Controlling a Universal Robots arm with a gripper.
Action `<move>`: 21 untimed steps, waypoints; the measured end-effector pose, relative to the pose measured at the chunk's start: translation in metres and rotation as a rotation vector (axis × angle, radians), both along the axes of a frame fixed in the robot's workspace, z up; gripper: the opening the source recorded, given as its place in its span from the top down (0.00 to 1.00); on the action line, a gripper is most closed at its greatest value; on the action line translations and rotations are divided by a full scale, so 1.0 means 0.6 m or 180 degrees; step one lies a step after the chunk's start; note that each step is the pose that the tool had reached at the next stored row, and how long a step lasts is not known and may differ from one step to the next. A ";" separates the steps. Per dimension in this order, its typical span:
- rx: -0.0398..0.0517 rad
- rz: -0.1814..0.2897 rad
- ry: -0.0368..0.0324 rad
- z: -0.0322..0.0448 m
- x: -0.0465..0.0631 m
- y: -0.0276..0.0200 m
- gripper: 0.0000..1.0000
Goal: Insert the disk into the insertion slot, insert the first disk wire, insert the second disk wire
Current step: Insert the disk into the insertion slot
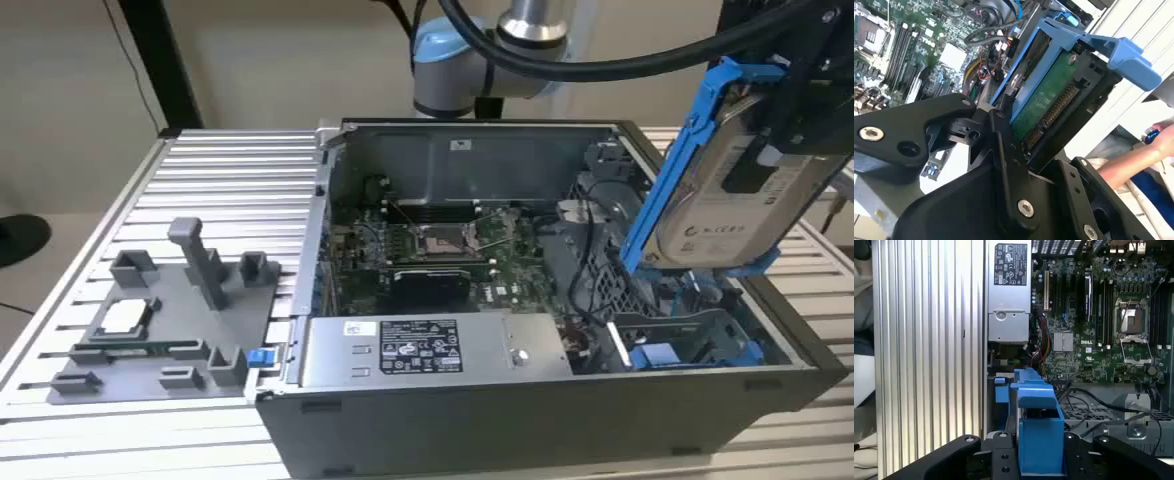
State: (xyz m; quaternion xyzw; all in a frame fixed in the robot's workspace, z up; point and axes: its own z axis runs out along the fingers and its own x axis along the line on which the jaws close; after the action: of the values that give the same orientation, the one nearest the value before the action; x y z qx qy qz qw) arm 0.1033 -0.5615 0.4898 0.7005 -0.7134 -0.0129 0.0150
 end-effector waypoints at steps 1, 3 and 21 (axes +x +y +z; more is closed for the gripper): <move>0.0000 0.0000 0.0000 0.000 0.000 0.0000 1.00; 0.0000 0.0000 0.0000 0.000 0.000 0.0000 1.00; 0.0000 0.0000 0.0000 -0.009 0.004 -0.0087 1.00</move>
State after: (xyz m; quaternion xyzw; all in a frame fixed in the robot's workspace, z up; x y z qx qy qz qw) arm 0.1060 -0.5668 0.4845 0.7005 -0.7134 -0.0128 0.0150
